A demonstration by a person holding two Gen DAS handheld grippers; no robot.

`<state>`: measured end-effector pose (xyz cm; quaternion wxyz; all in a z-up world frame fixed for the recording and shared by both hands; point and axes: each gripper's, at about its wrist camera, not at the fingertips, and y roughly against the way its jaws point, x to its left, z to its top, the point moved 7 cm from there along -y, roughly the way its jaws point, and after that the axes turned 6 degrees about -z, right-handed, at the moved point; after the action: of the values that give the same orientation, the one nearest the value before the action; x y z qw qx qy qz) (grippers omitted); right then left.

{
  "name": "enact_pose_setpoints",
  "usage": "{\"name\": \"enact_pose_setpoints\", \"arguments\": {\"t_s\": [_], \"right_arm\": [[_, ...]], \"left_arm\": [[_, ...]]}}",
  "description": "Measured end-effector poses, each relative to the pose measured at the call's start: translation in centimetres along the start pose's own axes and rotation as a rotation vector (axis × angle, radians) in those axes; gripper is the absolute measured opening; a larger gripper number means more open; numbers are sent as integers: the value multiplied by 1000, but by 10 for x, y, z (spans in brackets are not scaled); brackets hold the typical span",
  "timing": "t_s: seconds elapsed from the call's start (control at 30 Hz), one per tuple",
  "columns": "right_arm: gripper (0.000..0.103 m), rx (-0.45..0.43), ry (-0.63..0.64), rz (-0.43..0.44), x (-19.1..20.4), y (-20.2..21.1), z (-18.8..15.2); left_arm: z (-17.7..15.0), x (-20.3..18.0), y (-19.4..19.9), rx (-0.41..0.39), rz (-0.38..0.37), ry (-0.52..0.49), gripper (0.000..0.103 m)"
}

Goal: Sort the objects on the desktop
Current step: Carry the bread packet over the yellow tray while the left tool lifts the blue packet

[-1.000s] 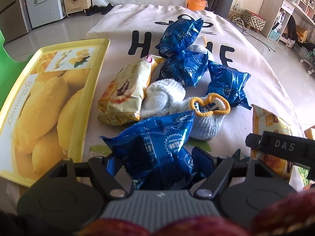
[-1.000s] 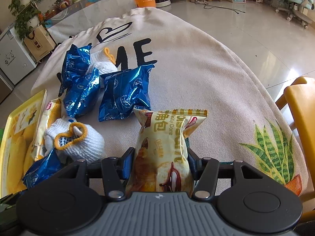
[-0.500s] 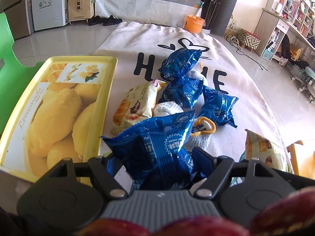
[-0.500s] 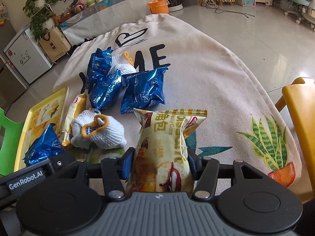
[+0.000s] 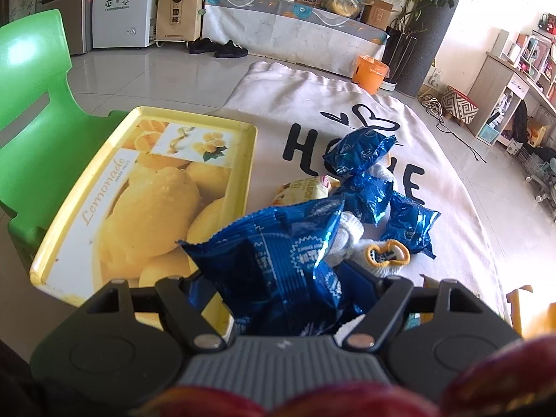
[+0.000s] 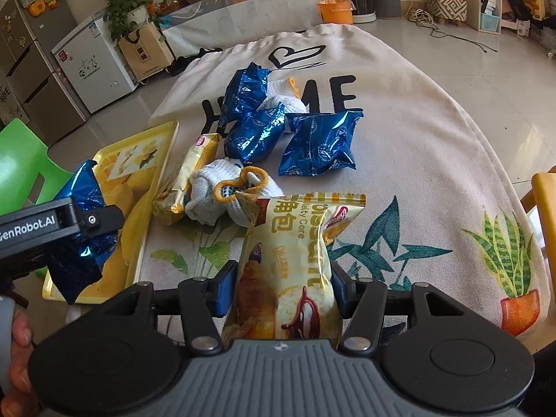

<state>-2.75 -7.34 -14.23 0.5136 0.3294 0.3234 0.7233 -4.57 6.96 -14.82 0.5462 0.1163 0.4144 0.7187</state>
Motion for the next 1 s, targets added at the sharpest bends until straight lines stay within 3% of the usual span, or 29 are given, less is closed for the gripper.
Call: {"name": "enact_pose_setpoints", "arguments": {"t_s": [0.43,1.0], "right_arm": [[55,-20,44,142,56,13,15],[55,24,125,301,127,-10,29]], "left_arm": [[40,34,20,-45,9,121,76],[109,77,8,-3,8,94,76]]}}
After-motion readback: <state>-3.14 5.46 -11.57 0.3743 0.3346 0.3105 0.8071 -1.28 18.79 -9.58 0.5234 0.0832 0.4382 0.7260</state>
